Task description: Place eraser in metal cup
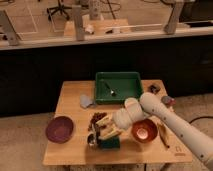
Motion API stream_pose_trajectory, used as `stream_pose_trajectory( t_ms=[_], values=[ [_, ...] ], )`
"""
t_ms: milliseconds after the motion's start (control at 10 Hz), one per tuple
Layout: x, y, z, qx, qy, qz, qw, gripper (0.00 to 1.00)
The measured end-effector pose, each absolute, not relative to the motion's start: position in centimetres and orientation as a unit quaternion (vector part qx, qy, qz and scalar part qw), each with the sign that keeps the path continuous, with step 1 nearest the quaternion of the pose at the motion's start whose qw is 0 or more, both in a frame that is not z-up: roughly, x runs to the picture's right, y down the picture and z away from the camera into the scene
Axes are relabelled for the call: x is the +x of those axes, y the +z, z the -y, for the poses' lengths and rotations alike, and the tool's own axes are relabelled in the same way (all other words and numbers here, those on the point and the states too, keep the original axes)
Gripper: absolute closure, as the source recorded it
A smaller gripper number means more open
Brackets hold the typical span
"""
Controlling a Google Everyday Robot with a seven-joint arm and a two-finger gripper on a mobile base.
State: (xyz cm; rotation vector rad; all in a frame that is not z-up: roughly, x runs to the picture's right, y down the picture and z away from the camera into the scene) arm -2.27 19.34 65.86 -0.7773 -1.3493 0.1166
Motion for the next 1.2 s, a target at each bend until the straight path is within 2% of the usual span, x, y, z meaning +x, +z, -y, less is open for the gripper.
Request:
stream_pose_trajectory(
  t_ms=[1200],
  values=[
    [-3.8,67.3,-19.9,-0.339,0.03,0.625,0.703,0.68]
  ],
)
